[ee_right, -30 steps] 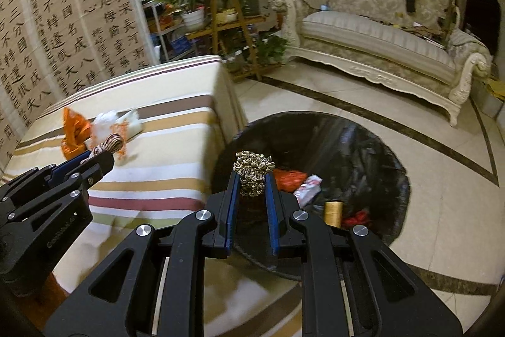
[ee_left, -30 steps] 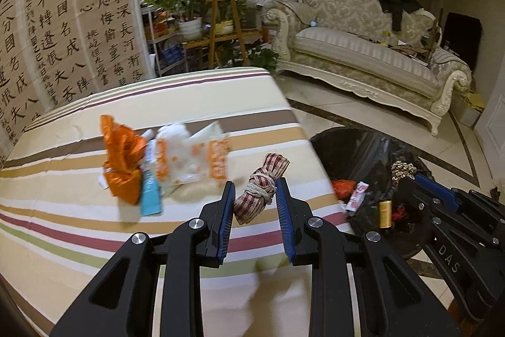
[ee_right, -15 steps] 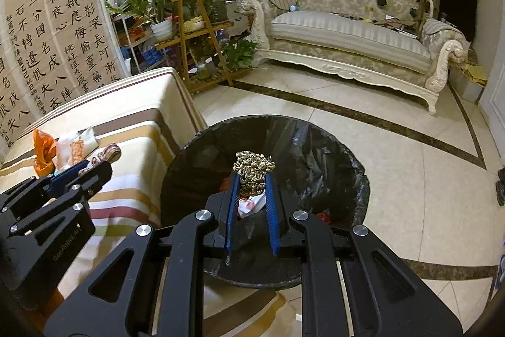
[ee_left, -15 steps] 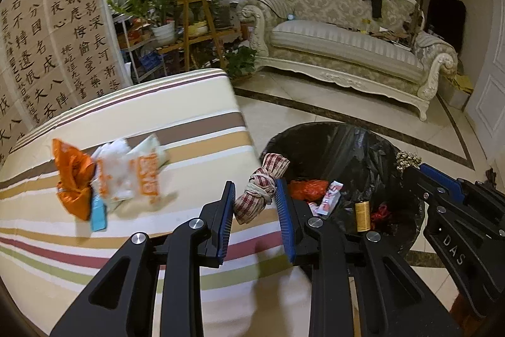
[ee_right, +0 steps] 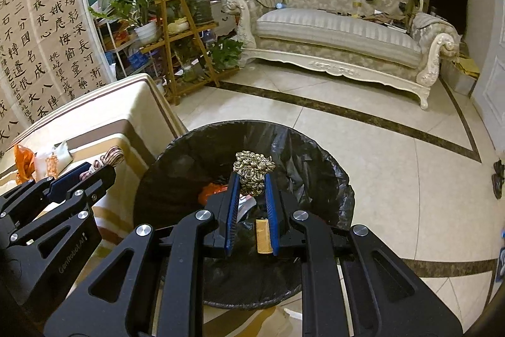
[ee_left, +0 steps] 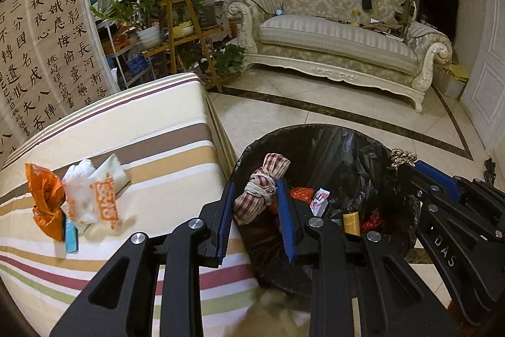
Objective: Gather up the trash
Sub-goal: 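Carry the pine cone and twine bundle over the bin and open both tools, then move both open tools back over the table items, then grasp the orange bag with the left tool while the right tool grasps the orange-print wrapper, then carry the orange bag and wrapper over the bin and open both tools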
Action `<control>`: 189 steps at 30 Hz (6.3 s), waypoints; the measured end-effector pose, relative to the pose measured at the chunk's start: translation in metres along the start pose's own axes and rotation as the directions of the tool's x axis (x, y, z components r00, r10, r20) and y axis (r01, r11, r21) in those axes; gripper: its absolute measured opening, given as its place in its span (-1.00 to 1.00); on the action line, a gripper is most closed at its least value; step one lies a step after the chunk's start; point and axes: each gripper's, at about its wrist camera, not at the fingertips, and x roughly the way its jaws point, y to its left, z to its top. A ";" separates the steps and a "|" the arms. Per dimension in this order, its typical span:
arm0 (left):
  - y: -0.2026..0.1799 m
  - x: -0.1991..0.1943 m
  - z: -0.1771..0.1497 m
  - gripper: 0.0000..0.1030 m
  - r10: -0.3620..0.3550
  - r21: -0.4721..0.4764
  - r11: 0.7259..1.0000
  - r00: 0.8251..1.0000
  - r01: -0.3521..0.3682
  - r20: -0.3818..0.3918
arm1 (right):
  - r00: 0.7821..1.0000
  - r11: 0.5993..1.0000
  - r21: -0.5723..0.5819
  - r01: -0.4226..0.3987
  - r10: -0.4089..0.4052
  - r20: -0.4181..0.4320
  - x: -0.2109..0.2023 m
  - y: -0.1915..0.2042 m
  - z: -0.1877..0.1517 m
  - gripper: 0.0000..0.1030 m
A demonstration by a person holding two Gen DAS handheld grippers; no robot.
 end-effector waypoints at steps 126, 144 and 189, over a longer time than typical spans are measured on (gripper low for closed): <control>0.276 -0.079 -0.094 -0.35 0.257 -0.405 0.873 0.962 -0.272 -0.092 | 0.936 0.871 -0.345 -0.351 0.310 -0.169 0.020 0.262 -0.001 0.20; 0.279 -0.077 -0.094 -0.36 0.245 -0.409 0.874 0.965 -0.261 -0.093 | 0.929 0.855 -0.367 -0.366 0.314 -0.194 0.014 0.263 -0.013 -0.75; 0.091 -0.073 -0.044 -0.36 0.031 -0.117 0.993 0.996 -0.021 0.084 | 0.994 0.992 -0.091 -0.093 0.098 0.048 -0.038 0.059 -0.005 -0.81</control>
